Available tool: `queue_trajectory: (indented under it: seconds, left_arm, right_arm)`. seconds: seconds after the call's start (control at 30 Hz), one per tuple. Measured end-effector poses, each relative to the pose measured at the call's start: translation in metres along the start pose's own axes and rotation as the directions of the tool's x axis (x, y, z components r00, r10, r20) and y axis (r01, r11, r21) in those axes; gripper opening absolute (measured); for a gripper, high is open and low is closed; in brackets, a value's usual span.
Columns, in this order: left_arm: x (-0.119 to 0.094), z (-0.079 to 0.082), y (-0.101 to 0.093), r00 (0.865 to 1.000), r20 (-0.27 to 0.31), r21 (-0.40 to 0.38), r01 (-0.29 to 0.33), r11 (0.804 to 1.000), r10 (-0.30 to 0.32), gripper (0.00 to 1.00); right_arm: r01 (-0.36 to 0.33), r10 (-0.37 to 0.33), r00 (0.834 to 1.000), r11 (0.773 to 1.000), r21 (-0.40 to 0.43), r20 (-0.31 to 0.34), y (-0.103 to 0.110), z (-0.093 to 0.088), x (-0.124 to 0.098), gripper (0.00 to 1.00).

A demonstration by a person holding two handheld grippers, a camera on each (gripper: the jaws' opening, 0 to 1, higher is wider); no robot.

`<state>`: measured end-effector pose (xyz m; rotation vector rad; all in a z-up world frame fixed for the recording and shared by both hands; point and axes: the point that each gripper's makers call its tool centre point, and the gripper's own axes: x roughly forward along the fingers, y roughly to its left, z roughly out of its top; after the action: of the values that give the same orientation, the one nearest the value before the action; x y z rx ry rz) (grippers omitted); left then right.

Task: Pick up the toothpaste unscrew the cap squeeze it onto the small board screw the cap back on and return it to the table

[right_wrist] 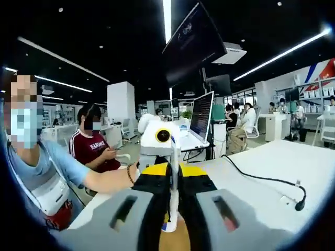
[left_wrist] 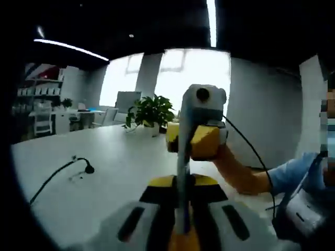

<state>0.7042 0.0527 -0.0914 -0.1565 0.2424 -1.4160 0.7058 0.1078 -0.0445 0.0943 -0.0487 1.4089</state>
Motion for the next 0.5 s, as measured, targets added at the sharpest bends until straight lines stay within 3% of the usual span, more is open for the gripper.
queue_trajectory:
  seconds: [0.1, 0.17, 0.23, 0.3, 0.33, 0.37, 0.4, 0.43, 0.47, 0.5]
  left_arm:
    - [0.003, -0.008, 0.009, 1.000, -0.008, -0.010, -0.026, 1.000, 0.026, 0.08]
    - [0.003, -0.016, 0.011, 0.999, -0.036, 0.004, -0.031, 1.000, 0.031, 0.07]
    - [0.003, -0.023, 0.014, 0.997, -0.065, 0.030, -0.042, 0.999, 0.044, 0.07]
    - [0.003, -0.026, 0.014, 0.996, -0.074, 0.040, -0.040, 0.998, 0.043, 0.07]
    - [0.003, -0.028, 0.013, 0.996, -0.077, 0.045, -0.031, 0.999, 0.035, 0.07]
    - [0.003, -0.029, 0.009, 0.997, -0.079, 0.052, -0.010, 0.999, 0.014, 0.07]
    - [0.003, -0.030, 0.008, 0.997, -0.081, 0.054, -0.006, 0.999, 0.010, 0.07]
    - [0.003, -0.030, 0.008, 0.996, -0.083, 0.060, -0.009, 0.998, 0.014, 0.07]
    - [0.001, -0.032, 0.010, 0.995, -0.092, 0.069, -0.027, 0.997, 0.034, 0.07]
    - [0.001, -0.030, 0.013, 0.995, -0.090, 0.085, -0.033, 0.996, 0.040, 0.07]
  right_arm:
    - [0.002, -0.002, 1.000, 1.000, 0.028, 0.018, -0.008, -0.008, -0.002, 0.09]
    - [-0.044, 0.041, 0.998, 0.996, 0.072, 0.042, -0.005, -0.013, -0.002, 0.10]
    - [-0.091, 0.078, 0.988, 0.992, 0.091, 0.133, -0.002, -0.005, 0.001, 0.16]
    - [-0.111, 0.077, 0.967, 0.985, 0.132, 0.243, -0.005, 0.009, 0.002, 0.14]
    - [-0.144, 0.117, 0.962, 0.985, 0.095, 0.246, -0.001, 0.009, 0.003, 0.14]
    - [-0.127, 0.103, 0.968, 0.988, 0.091, 0.227, -0.004, 0.007, 0.005, 0.13]
    - [-0.072, 0.058, 0.985, 0.994, 0.081, 0.161, -0.011, -0.003, 0.009, 0.13]
    - [-0.076, 0.065, 0.988, 0.994, 0.076, 0.138, -0.010, -0.006, 0.010, 0.12]
    - [-0.093, 0.079, 0.985, 0.992, 0.082, 0.151, -0.007, -0.003, 0.011, 0.10]
    - [-0.116, 0.094, 0.984, 0.983, 0.143, 0.153, -0.003, -0.003, 0.009, 0.06]
